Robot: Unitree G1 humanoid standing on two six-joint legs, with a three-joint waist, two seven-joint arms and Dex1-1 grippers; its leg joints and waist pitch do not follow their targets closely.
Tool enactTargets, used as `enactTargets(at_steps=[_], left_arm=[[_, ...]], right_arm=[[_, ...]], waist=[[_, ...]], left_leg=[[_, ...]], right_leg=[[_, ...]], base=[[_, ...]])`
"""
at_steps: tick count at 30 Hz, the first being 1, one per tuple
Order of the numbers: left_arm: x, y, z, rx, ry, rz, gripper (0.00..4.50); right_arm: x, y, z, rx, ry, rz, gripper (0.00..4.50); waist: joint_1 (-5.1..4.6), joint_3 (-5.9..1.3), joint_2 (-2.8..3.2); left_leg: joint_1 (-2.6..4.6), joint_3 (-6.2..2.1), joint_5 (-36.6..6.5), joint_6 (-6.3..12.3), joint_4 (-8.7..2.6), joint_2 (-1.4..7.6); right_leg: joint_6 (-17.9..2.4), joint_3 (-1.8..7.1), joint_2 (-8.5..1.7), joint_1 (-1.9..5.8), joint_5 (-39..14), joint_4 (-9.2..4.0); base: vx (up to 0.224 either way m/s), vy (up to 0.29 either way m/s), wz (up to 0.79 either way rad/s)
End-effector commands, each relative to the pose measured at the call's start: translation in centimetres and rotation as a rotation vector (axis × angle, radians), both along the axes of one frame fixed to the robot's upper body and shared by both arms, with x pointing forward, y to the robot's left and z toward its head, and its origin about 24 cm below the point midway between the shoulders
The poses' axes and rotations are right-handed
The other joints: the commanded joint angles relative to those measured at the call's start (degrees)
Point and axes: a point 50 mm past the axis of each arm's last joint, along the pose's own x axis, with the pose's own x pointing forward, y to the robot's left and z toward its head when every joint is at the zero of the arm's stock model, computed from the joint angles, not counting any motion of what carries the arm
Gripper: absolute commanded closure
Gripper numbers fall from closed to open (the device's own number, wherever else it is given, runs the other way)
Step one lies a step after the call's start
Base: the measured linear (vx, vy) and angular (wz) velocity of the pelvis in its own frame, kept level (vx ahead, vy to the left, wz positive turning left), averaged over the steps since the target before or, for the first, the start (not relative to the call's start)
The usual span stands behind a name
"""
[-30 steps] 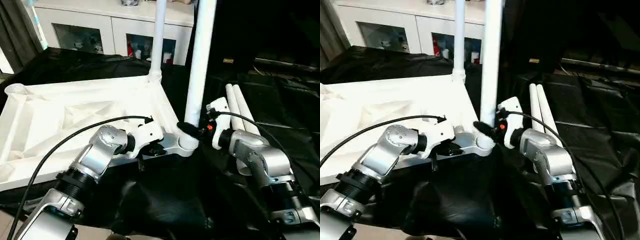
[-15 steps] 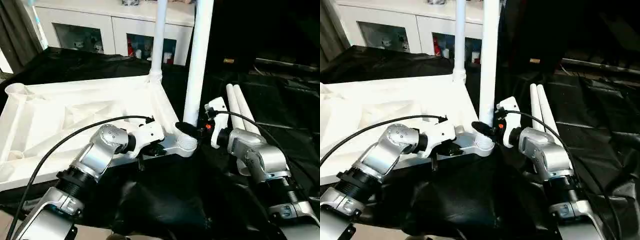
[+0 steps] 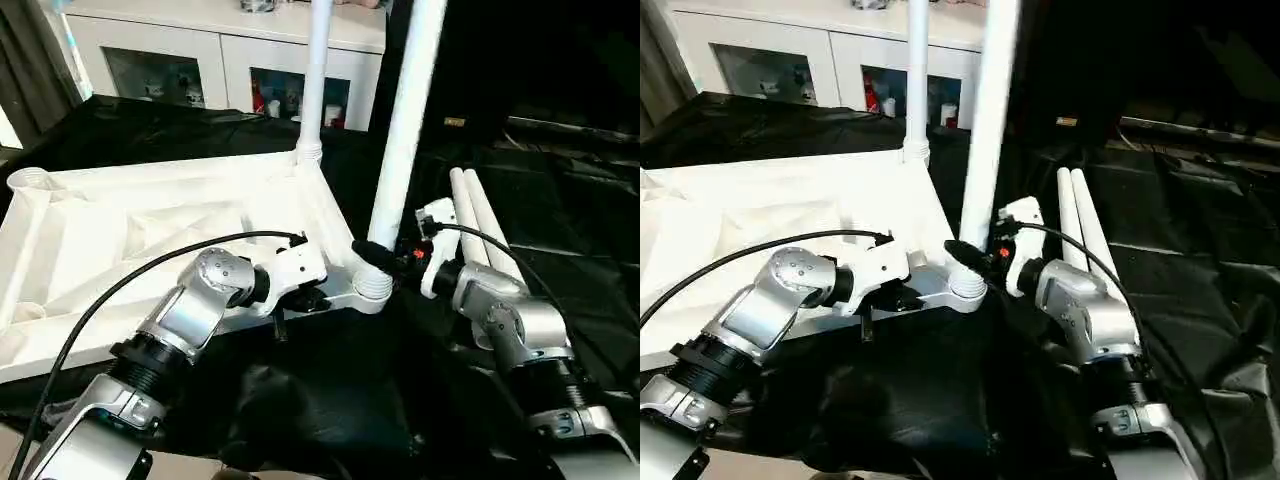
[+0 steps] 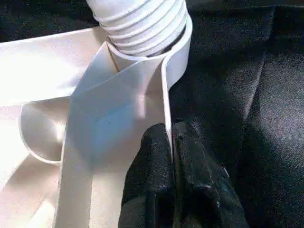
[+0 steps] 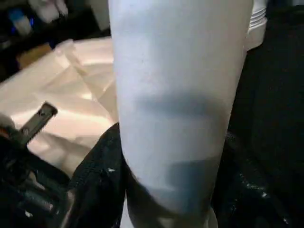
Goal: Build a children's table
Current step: Insert table leg to table base
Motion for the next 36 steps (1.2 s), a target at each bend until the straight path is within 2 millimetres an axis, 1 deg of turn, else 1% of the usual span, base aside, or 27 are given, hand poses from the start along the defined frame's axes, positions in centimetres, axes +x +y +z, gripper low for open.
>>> enactTargets(at_steps=[1, 2, 5, 6, 7, 8, 9, 10, 11, 12, 13, 14, 15, 18, 20, 23, 26, 28, 30, 31, 32, 33, 35, 36], left_arm=[[-0.5, 0.2, -1.0, 0.051, 0.041, -0.025, 4.5], [-0.5, 0.2, -1.0, 0.051, 0.04, -0.024, 4.5], [-0.4, 0.2, -1.0, 0.053, 0.038, -0.023, 4.5], [-0.4, 0.3, -0.9, 0.053, 0.038, -0.023, 4.5], [-0.4, 0.3, -0.9, 0.056, 0.037, -0.022, 4.5], [-0.4, 0.3, -0.9, 0.056, 0.037, -0.022, 4.5], [-0.4, 0.4, -0.9, 0.057, 0.037, -0.022, 4.5], [-0.3, 0.4, -0.9, 0.058, 0.037, -0.021, 4.5], [-0.3, 0.4, -0.9, 0.059, 0.036, -0.021, 4.5], [-0.3, 0.5, -0.9, 0.06, 0.035, -0.02, 4.5], [-0.2, 0.5, -0.8, 0.061, 0.034, -0.02, 4.5], [-0.2, 0.5, -0.8, 0.062, 0.033, -0.02, 4.5], [-0.2, 0.5, -0.8, 0.063, 0.031, -0.018, 4.5], [0.0, 0.5, -0.8, 0.063, 0.026, -0.014, 4.5], [0.0, 0.5, -0.8, 0.063, 0.025, -0.012, 4.5], [0.1, 0.5, -0.9, 0.066, 0.021, -0.008, 4.5], [0.1, 0.5, -0.9, 0.067, 0.02, -0.007, 4.5], [0.1, 0.5, -1.0, 0.068, 0.019, -0.005, 4.5], [0.2, 0.5, -1.0, 0.069, 0.017, -0.003, 4.5], [0.2, 0.5, -1.0, 0.07, 0.016, -0.002, 4.5], [0.2, 0.5, -1.0, 0.07, 0.015, -0.001, 4.5], [0.2, 0.5, -1.0, 0.07, 0.014, 0.0, 4.5], [0.2, 0.5, -1.0, 0.071, 0.013, 0.001, 4.5], [0.2, 0.5, -1.0, 0.071, 0.012, 0.001, 4.5]], right_arm=[[-0.5, -0.8, -1.7, -0.011, 0.065, -0.047, 2.59], [-0.7, -0.8, -2.0, 0.003, 0.07, -0.055, 2.59], [-1.2, -0.6, -3.0, 0.036, 0.084, -0.076, 2.59], [-1.4, -0.5, -3.2, 0.045, 0.088, -0.083, 2.59], [-1.7, -0.5, -3.7, 0.068, 0.092, -0.099, 2.59], [-1.7, -0.5, -3.7, 0.069, 0.092, -0.099, 2.59], [-1.8, -0.5, -3.9, 0.08, 0.094, -0.109, 2.59], [-1.9, -0.5, -4.1, 0.088, 0.093, -0.118, 2.59], [-2.1, -0.5, -4.3, 0.1, 0.091, -0.128, 2.59], [-2.2, -0.5, -4.4, 0.108, 0.089, -0.137, 2.59], [-2.3, -0.5, -4.6, 0.116, 0.084, -0.146, 2.59], [-2.4, -0.6, -4.7, 0.124, 0.08, -0.155, 2.59], [-2.5, -0.6, -4.8, 0.135, 0.072, -0.173, 2.59], [-3.0, -0.5, -5.3, 0.155, 0.06, -0.189, 2.59], [-3.3, -0.4, -5.5, 0.157, 0.05, -0.189, 2.59], [-3.9, -0.3, -5.9, 0.104, -0.004, -0.192, 2.59], [-4.0, -0.2, -5.9, 0.068, -0.029, -0.174, 2.59], [-4.1, -0.1, -5.9, 0.039, -0.051, -0.166, 2.59], [-4.1, -0.1, -6.0, 0.019, -0.065, -0.166, 2.59], [-4.1, -0.1, -6.1, 0.007, -0.073, -0.159, 2.6], [-4.1, -0.1, -6.1, -0.001, -0.078, -0.155, 2.6], [-4.1, 0.0, -6.2, -0.017, -0.089, -0.144, 2.6], [-4.2, 0.1, -6.2, -0.049, -0.107, -0.12, 2.6], [-4.2, 0.2, -6.2, -0.06, -0.112, -0.107, 2.6]], waist=[[-0.01, -3.67, 0.6], [-0.03, -3.66, 0.6], [0.04, -3.57, 1.02], [-0.04, -3.54, 0.85], [0.05, -3.58, 1.12], [0.0, -3.56, 1.16], [-0.03, -3.51, 1.28], [0.04, -3.49, 1.53], [0.01, -3.49, 1.6], [-0.02, -3.46, 1.42], [-0.07, -3.43, 1.4], [-0.06, -3.33, 1.57], [-0.06, -3.33, 1.61], [-0.12, -3.18, 1.59], [-0.1, -3.28, 1.59], [-0.13, -3.26, 1.63], [-0.19, -3.18, 1.7], [-0.19, -3.13, 1.57], [-0.21, -3.12, 1.64], [-0.27, -3.1, 1.49], [-0.24, -3.1, 1.54], [-0.29, -3.08, 1.46], [-0.33, -3.0, 1.62], [-0.36, -2.99, 1.44]], left_leg=[[0.75, -0.55, -13.21, -0.83, -4.37, 1.9], [0.71, -0.57, -13.16, -0.81, -4.39, 1.89], [0.84, -0.62, -14.33, -0.98, -4.51, 1.93], [0.85, -0.65, -14.9, -1.0, -4.57, 1.91], [0.86, -0.7, -15.05, -1.1, -4.6, 1.93], [0.87, -0.72, -15.27, -1.18, -4.63, 1.96], [0.91, -0.77, -16.06, -1.31, -4.71, 1.93], [1.01, -0.82, -16.69, -1.39, -4.74, 1.96], [1.01, -0.81, -17.06, -1.4, -4.76, 1.96], [1.04, -0.83, -17.6, -1.41, -4.84, 1.96], [1.08, -0.87, -17.87, -1.4, -4.92, 1.96], [1.19, -0.88, -18.5, -1.41, -5.0, 1.92], [1.2, -0.85, -18.78, -1.38, -4.99, 1.9], [1.64, -0.98, -20.4, -1.36, -5.28, 1.92], [1.63, -0.98, -20.09, -1.25, -5.31, 1.95], [1.39, -1.01, -19.69, -1.02, -5.46, 1.95], [1.5, -1.04, -20.42, -0.95, -5.47, 1.91], [1.53, -1.04, -20.83, -0.73, -5.51, 1.86], [1.6, -1.13, -21.38, -0.76, -5.57, 1.96], [1.54, -1.11, -21.39, -0.72, -5.57, 1.95], [1.53, -1.12, -21.31, -0.7, -5.58, 1.94], [1.5, -1.1, -21.25, -0.61, -5.58, 1.96], [1.6, -1.16, -21.92, -0.56, -5.66, 1.99], [1.6, -1.15, -22.19, -0.55, -5.67, 1.96]], right_leg=[[-9.8, 2.9, -4.96, 2.62, -13.9, -4.66], [-9.86, 2.87, -4.95, 2.67, -13.91, -4.64], [-9.83, 2.89, -4.99, 2.52, -14.91, -4.85], [-9.75, 2.87, -4.98, 2.54, -15.62, -4.92], [-9.7, 2.87, -5.04, 2.52, -15.93, -4.96], [-9.69, 2.87, -5.04, 2.46, -16.06, -4.97], [-9.64, 2.84, -5.01, 2.44, -16.79, -5.06], [-9.65, 2.87, -5.08, 2.41, -17.21, -5.16], [-9.61, 2.88, -5.08, 2.38, -17.41, -5.25], [-9.48, 2.84, -5.06, 2.38, -17.87, -5.33], [-9.38, 2.83, -5.03, 2.41, -18.31, -5.36], [-9.29, 2.83, -5.03, 2.36, -19.35, -5.48], [-9.11, 2.86, -5.09, 2.35, -19.9, -5.59], [-8.51, 2.81, -5.15, 2.28, -22.98, -6.05], [-8.41, 2.88, -5.24, 2.35, -23.12, -6.11], [-8.22, 2.85, -5.18, 2.34, -22.84, -6.13], [-7.84, 2.87, -5.17, 2.21, -24.64, -6.29], [-7.18, 2.87, -5.23, 2.12, -26.48, -6.61], [-6.89, 2.87, -5.32, 2.0, -27.49, -6.68], [-6.84, 2.88, -5.3, 1.97, -27.57, -6.72], [-6.83, 2.88, -5.32, 1.99, -27.57, -6.7], [-6.87, 2.9, -5.33, 1.94, -27.64, -6.77], [-6.79, 2.86, -5.27, 1.86, -28.06, -6.78], [-6.59, 2.85, -5.26, 1.84, -28.5, -6.85]], base=[[0.0, 0.0, 0.0], [0.0, 0.0, 0.0], [0.0, 0.0, 0.0], [0.0, 0.0, 0.0], [0.0, 0.0, 0.0], [0.0, 0.0, 0.0], [0.0, 0.0, 0.0], [0.0, 0.0, 0.0], [0.0, 0.0, 0.0], [0.0, 0.0, 0.0], [0.0, 0.0, 0.0], [0.0, 0.0, 0.0], [0.0, 0.0, 0.0], [0.0, 0.0, 0.0], [0.0, 0.0, 0.0], [0.0, 0.0, 0.0], [0.0, 0.0, 0.0], [0.0, 0.0, 0.0], [0.0, 0.0, 0.0], [0.0, 0.0, 0.0], [0.0, 0.0, 0.0], [0.0, 0.0, 0.0], [0.0, 0.0, 0.0], [0.0, 0.0, 0.0]])
